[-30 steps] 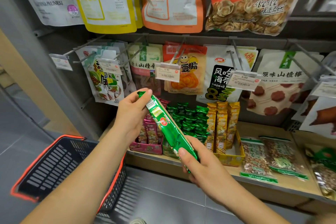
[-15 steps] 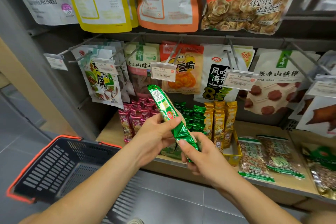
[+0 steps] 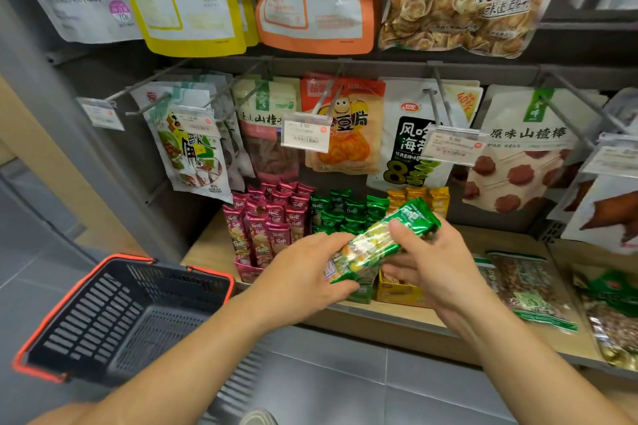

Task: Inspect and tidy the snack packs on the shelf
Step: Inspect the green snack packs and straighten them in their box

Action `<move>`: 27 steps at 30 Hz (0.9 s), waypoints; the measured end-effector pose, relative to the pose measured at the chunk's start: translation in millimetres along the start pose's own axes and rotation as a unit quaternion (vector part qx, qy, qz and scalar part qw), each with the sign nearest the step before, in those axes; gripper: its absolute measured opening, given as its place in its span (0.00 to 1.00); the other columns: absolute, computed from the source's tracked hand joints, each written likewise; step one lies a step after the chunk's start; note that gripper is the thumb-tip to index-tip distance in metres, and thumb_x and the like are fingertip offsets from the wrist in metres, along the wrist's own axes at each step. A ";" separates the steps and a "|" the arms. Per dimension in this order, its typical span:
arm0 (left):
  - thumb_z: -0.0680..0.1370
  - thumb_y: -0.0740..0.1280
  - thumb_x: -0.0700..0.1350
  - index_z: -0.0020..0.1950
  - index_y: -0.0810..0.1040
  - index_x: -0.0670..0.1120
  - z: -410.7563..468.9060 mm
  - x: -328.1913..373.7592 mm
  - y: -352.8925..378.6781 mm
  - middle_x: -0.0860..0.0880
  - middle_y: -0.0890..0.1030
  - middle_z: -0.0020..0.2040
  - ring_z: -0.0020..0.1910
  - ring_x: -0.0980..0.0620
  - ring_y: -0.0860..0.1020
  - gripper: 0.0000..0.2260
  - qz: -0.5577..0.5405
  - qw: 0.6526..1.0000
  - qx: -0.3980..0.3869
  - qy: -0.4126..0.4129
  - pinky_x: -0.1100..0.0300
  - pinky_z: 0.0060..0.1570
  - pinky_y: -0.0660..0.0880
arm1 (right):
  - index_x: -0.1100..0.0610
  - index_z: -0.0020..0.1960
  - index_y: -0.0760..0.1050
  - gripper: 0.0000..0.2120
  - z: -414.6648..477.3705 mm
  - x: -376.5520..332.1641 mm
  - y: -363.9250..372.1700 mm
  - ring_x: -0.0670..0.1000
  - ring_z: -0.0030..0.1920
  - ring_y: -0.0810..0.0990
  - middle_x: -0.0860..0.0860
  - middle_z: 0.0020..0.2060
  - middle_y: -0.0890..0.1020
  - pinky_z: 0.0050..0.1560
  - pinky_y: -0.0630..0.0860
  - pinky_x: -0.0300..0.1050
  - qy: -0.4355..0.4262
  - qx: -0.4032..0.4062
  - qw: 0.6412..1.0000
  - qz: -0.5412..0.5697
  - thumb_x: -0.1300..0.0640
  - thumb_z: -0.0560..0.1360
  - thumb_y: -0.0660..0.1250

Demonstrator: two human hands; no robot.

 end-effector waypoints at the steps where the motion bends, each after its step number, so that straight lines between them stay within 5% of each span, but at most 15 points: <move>1: 0.71 0.73 0.57 0.68 0.71 0.56 0.0 -1.0 -3.7 0.57 0.77 0.55 0.53 0.58 0.75 0.27 0.000 1.000 0.006 -0.003 0.61 0.51 0.72 | 0.54 0.56 0.75 0.08 2.2 -1.1 -6.1 0.55 0.44 0.86 0.52 0.46 0.86 0.36 0.81 0.43 -0.005 0.025 0.999 0.021 0.57 0.77 0.68; 6: 0.65 0.79 0.53 0.62 0.80 0.53 -3.4 -17.1 -36.0 0.62 0.81 0.49 0.45 0.62 0.80 0.25 -0.062 0.991 0.087 -0.078 0.73 0.46 0.73 | 0.57 0.50 0.76 0.03 11.1 -9.0 -36.7 0.52 0.36 0.86 0.51 0.37 0.85 0.33 0.80 0.41 -0.006 0.117 0.986 0.118 0.58 0.78 0.68; 10: 0.60 0.81 0.51 0.59 0.82 0.52 -5.8 -23.1 -43.3 0.57 0.84 0.47 0.38 0.60 0.83 0.27 -0.163 0.974 0.085 -0.130 0.68 0.38 0.77 | 0.56 0.50 0.76 0.03 12.3 -2.4 -34.9 0.52 0.36 0.86 0.51 0.35 0.86 0.33 0.80 0.42 0.021 0.104 0.984 0.145 0.58 0.78 0.68; 13: 0.56 0.78 0.54 0.58 0.82 0.53 -6.1 -23.0 -48.4 0.52 0.85 0.49 0.45 0.57 0.83 0.30 -0.208 0.965 0.087 -0.133 0.61 0.47 0.80 | 0.55 0.50 0.77 0.03 11.9 -0.9 -32.3 0.51 0.36 0.86 0.51 0.36 0.86 0.31 0.79 0.41 0.029 0.096 0.985 0.142 0.56 0.77 0.68; 18: 0.66 0.79 0.42 0.57 0.80 0.59 -6.1 -31.2 -57.6 0.51 0.84 0.53 0.47 0.46 0.82 0.23 -0.211 0.962 0.081 -0.150 0.51 0.51 0.81 | 0.55 0.52 0.77 0.05 9.9 -0.2 -30.1 0.53 0.38 0.86 0.52 0.40 0.87 0.33 0.76 0.41 0.042 0.058 0.990 0.121 0.57 0.77 0.68; 21: 0.69 0.76 0.36 0.57 0.80 0.57 -6.8 -38.5 -57.2 0.51 0.84 0.54 0.49 0.49 0.83 0.22 -0.287 0.943 0.050 -0.164 0.57 0.51 0.80 | 0.57 0.55 0.77 0.08 8.4 0.8 -29.0 0.53 0.41 0.86 0.53 0.44 0.87 0.36 0.80 0.42 0.053 0.027 0.990 0.128 0.62 0.76 0.68; 24: 0.68 0.76 0.40 0.57 0.81 0.52 -9.2 -43.4 -51.7 0.49 0.85 0.52 0.50 0.53 0.83 0.19 -0.374 0.910 0.029 -0.179 0.61 0.47 0.80 | 0.59 0.54 0.75 0.09 8.8 0.2 -29.0 0.55 0.46 0.86 0.57 0.46 0.86 0.38 0.82 0.45 0.051 0.016 0.985 0.164 0.69 0.75 0.66; 27: 0.69 0.74 0.45 0.53 0.84 0.50 -11.1 -48.9 -50.5 0.44 0.86 0.46 0.39 0.53 0.82 0.13 -0.427 0.878 0.051 -0.211 0.65 0.35 0.77 | 0.57 0.46 0.74 0.11 8.6 -2.0 -28.0 0.57 0.46 0.86 0.59 0.43 0.86 0.38 0.82 0.46 0.047 -0.004 0.981 0.187 0.72 0.72 0.65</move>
Point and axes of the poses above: each hand's wrist, its own z-axis towards the middle knuckle, its own y-axis out of the palm, x = y × z, the point moved 5 cm from there along z, towards the middle knuckle
